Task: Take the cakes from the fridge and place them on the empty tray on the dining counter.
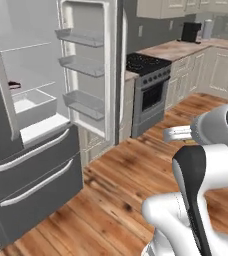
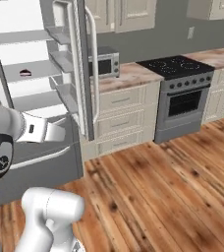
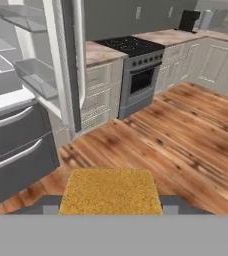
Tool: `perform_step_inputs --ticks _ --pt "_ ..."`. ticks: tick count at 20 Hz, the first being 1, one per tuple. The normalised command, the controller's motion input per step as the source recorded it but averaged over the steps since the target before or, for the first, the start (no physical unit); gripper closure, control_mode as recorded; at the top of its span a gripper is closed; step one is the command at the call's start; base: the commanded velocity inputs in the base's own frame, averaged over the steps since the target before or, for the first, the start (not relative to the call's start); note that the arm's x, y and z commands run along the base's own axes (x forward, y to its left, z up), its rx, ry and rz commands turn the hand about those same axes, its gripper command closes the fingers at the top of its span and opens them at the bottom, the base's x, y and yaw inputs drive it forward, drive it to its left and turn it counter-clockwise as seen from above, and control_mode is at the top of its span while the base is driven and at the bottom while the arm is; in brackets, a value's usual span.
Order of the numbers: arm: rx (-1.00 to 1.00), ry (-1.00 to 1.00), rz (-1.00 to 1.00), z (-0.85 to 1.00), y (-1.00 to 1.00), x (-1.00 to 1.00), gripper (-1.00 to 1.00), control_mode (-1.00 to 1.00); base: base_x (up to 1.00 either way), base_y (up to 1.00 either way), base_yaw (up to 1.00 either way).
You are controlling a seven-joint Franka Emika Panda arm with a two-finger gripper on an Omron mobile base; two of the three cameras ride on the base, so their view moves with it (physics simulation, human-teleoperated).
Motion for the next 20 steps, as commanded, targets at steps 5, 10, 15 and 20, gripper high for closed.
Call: perform_step_inputs --ticks 5,10,15,20 --pt "0.00 0.00 0.00 0.00 0.00 0.00 1.00 1.00 -0.54 0.00 -0.45" --pt "0.00 0.00 0.00 0.00 0.00 0.00 1.00 1.00 -0.51 0.00 -0.45" --pt "0.00 0.00 0.00 0.00 0.00 0.00 1.00 1.00 -0.48 0.00 -0.43" --pt "0.00 0.00 0.00 0.00 0.00 0.00 1.00 1.00 -0.47 0.00 -0.43"
